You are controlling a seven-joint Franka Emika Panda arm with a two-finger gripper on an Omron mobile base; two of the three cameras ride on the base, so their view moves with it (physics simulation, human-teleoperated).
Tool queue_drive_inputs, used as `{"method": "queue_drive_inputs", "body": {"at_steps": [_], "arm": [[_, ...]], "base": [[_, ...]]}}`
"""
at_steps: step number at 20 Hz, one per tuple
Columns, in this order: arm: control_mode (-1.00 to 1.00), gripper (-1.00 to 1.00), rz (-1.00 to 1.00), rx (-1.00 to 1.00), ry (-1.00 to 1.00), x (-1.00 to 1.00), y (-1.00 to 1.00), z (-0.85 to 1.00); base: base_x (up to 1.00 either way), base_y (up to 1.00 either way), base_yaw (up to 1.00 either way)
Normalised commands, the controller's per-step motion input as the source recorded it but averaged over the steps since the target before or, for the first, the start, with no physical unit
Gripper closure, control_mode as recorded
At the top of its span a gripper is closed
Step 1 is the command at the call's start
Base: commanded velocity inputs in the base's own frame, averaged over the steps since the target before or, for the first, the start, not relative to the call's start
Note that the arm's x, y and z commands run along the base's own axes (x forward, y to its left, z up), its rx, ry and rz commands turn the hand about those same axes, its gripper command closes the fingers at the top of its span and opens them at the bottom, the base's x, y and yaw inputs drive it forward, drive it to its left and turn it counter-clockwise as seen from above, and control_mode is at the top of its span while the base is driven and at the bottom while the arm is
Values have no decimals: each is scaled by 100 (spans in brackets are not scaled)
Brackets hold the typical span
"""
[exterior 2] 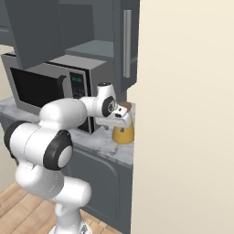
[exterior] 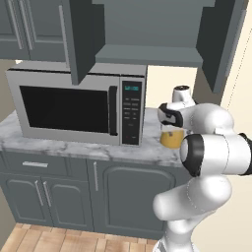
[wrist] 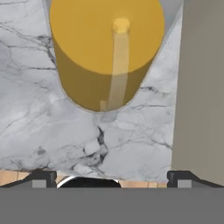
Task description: There is a tray on the dining counter. Grab the cup, mug, and pitcher and place them on the tray. The pitcher may be placed next to the tray if it cannot fit the tray.
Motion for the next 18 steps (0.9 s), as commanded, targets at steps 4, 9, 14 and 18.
{"method": "queue_drive_inputs", "body": {"at_steps": [4,9,14,18], "arm": [[-100,-100,1,0,0,19,0,-14],[-100,-100,2,0,0,23,-2,-8],[-100,-100,1,0,0,29,0,-2],[-100,-100,1,0,0,23,-1,-3]], "base": [[0,0,0],[0,0,0],[0,0,0],[0,0,0]]}}
